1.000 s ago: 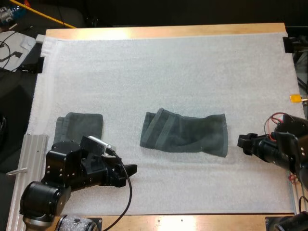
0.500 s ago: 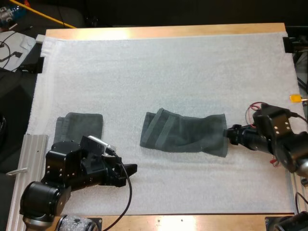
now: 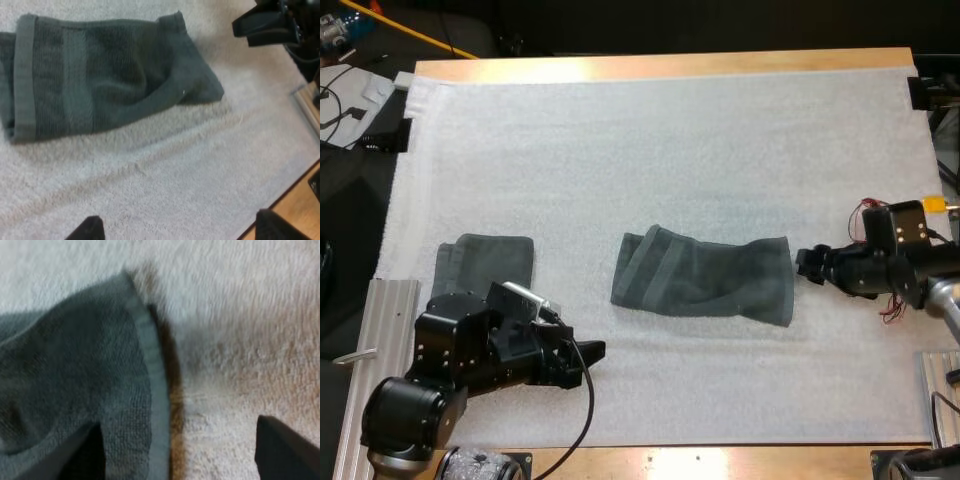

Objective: Pick towel from pile, fold and stack

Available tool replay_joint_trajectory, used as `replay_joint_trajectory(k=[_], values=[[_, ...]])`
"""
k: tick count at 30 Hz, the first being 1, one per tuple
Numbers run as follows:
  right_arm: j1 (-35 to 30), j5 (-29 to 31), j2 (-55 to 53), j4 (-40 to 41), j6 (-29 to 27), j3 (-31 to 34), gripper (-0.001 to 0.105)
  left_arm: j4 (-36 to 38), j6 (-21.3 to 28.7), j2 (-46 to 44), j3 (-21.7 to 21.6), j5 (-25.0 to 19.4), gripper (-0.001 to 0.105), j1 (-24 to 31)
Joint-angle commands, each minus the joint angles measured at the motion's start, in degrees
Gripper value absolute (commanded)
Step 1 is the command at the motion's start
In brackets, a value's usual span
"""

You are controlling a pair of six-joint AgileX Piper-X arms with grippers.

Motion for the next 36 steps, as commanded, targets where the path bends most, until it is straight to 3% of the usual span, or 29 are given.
replay_joint_trajectory(k=[1,18,30,36], values=[[-2.0,-3.7,3.5,-2.3,-2.8,-0.2,0.062,0.6,0.3,0.1,-0.4,0.4,0.060,-0.1],[-2.3,-11.5,15.4,-10.6,-2.9,-0.1,0.061,0.3,-0.1,0.0,-0.4,0.0,0.060,0.0],[0.8,-16.4,19.6,-14.8,2.0,-0.1,0.060,0.1,-0.1,0.2,-0.3,-0.1,0.060,0.0],[3.1,-17.4,20.7,-15.9,4.7,-0.1,0.043,0.1,-0.1,0.2,-0.4,0.0,0.060,0.0]])
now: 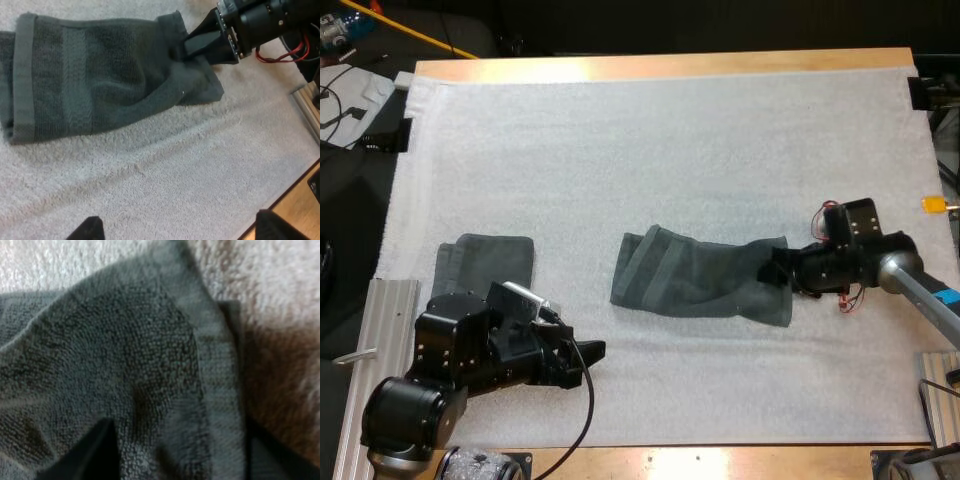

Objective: Pick towel from pile, fold and stack

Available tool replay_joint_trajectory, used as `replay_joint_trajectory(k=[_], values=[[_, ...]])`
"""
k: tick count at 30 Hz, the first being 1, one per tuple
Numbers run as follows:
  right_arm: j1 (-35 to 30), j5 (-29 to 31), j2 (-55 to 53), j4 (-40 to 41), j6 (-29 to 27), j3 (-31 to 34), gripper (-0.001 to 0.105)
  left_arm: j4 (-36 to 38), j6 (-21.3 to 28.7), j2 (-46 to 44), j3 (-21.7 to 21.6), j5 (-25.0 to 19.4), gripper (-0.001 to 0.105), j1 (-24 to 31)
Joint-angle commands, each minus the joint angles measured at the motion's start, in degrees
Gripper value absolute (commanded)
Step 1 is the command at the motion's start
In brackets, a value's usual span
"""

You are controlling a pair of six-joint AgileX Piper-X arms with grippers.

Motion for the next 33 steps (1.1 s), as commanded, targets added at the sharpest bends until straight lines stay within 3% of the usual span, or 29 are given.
replay_joint_trajectory(k=[1,3,4,8,13,18,25,26,27,33], values=[[1.0,-1.5,0.8,0.1,1.3,-0.1,0.041,-0.1,-0.3,0.1,-0.4,0.1,0.060,0.0],[0.7,-0.5,0.8,0.6,0.9,0.3,0.041,-0.2,-0.4,0.0,-0.4,0.4,0.060,-0.1],[0.8,-0.3,0.9,1.1,1.0,0.4,0.029,-0.2,-0.3,0.0,-0.4,0.4,0.060,-0.1],[0.9,2.1,0.4,2.7,0.8,0.4,0.001,-0.2,-0.3,0.1,-0.3,0.5,0.060,-0.2],[1.0,10.8,-3.7,7.1,-2.6,0.4,0.000,0.0,-0.4,0.0,-0.3,0.6,0.060,-0.1],[1.3,25.2,-9.9,15.6,-11.0,-1.0,0.000,0.3,-0.4,-0.2,-0.3,0.7,0.060,-0.2],[1.2,42.2,-13.4,27.2,-23.0,-8.3,0.000,0.1,-0.3,-0.1,-0.4,0.9,0.060,-0.1],[1.2,42.1,-13.5,28.2,-23.7,-9.2,0.000,0.3,-0.2,-0.2,-0.4,0.9,0.060,-0.1],[1.0,36.9,-13.4,26.8,-22.5,-8.2,0.000,0.3,-0.1,-0.2,-0.3,0.7,0.060,-0.2],[3.2,35.3,-14.1,28.7,-20.9,-10.3,0.001,0.3,0.0,-0.2,-0.3,0.6,0.059,-0.2]])
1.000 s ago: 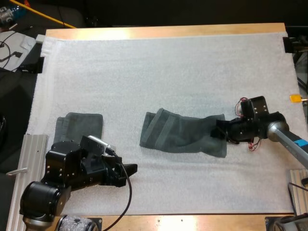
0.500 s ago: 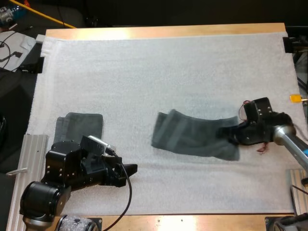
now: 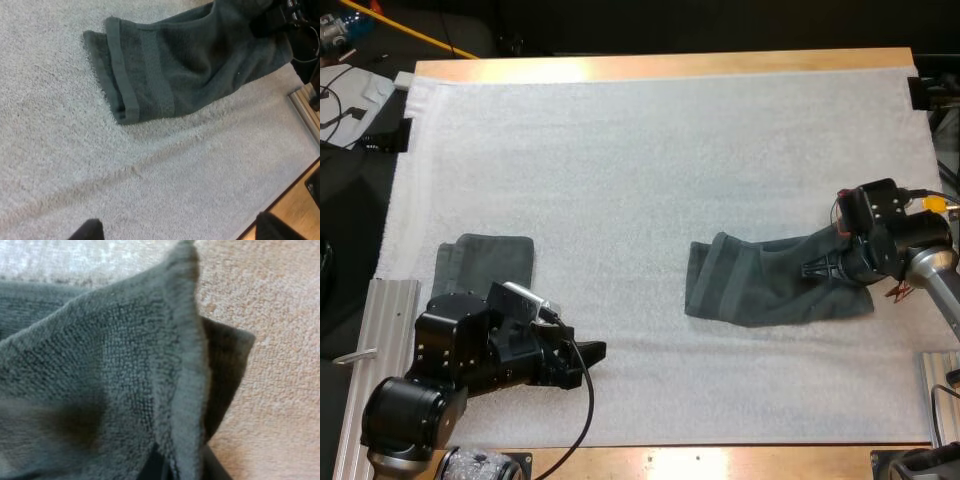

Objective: Pick towel from pile, fold and stack

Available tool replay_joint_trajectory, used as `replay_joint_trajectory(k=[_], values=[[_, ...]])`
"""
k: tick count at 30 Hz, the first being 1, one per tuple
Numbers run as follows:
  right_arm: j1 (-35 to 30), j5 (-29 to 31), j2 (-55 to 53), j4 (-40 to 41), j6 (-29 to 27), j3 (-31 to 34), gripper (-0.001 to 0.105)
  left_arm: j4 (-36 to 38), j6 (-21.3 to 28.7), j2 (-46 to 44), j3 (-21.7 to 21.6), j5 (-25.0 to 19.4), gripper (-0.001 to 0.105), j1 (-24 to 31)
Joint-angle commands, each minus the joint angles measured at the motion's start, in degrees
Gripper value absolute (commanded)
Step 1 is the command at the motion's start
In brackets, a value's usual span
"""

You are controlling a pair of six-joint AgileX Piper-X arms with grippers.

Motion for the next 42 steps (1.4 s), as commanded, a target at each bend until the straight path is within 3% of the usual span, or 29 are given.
replay_joint_trajectory(k=[1,11,18,20,28,30,32,35,37,42], values=[[2.5,-2.0,-0.8,0.8,2.5,-1.4,0.000,0.4,0.0,-0.1,-0.3,0.2,0.060,-0.2],[15.5,-12.7,4.5,-9.5,21.3,-1.3,0.000,0.6,0.0,0.0,-0.4,0.7,0.059,-0.1],[19.1,-19.3,10.5,-19.6,32.7,-1.3,0.000,0.6,0.1,0.0,-0.4,1.4,0.059,-0.1],[18.5,-17.9,9.5,-17.6,30.6,-1.2,0.000,0.0,0.1,-0.1,-0.3,1.1,0.060,-0.2],[18.5,-20.2,12.0,-21.9,34.4,-1.3,0.001,-0.1,0.1,0.1,-0.4,1.2,0.060,-0.2],[18.6,-20.5,12.3,-22.2,34.2,-1.3,0.008,-0.1,0.1,0.1,-0.4,1.3,0.060,-0.1],[18.6,-21.6,12.3,-22.0,34.1,-1.3,0.022,-0.1,0.2,0.1,-0.4,1.4,0.061,-0.2],[18.6,-25.0,12.0,-22.3,33.5,-1.3,0.056,-0.1,0.2,0.1,-0.4,1.4,0.060,-0.2],[18.6,-28.5,12.1,-22.7,32.9,-1.3,0.069,-0.1,0.3,0.0,-0.4,1.3,0.060,-0.2],[18.9,-32.0,11.2,-22.6,32.8,-1.3,0.066,-0.1,0.2,-0.1,-0.4,1.1,0.060,-0.2]])
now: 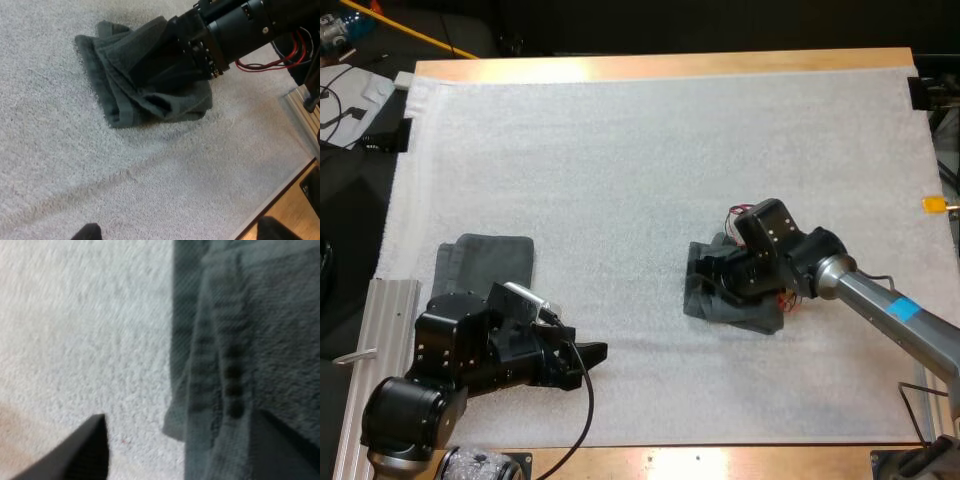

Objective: Pick towel from pile, fold and stack

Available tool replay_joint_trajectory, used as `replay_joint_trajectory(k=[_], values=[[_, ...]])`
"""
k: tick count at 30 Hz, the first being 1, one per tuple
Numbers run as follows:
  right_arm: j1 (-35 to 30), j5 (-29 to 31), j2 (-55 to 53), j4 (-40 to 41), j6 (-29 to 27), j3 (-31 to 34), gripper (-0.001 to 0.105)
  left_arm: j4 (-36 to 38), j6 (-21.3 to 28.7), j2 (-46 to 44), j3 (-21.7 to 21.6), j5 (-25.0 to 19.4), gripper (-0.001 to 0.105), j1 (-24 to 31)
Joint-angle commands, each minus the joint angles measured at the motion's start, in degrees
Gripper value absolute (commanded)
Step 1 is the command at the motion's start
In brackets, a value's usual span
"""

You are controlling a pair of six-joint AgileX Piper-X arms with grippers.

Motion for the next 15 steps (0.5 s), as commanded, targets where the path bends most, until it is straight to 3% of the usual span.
replay_joint_trajectory(k=[1,8,15], values=[[0.3,-2.8,-1.3,0.0,-0.8,-0.5,0.065,-0.2,0.0,-0.1,-0.4,0.2,0.060,-0.2],[1.1,-1.6,-1.5,0.8,-0.5,-0.3,0.066,-0.3,0.3,-0.2,-0.3,0.3,0.061,-0.2],[6.0,-0.6,0.9,-3.3,3.8,-0.2,0.066,-0.3,0.3,-0.1,-0.3,0.3,0.060,0.0]])
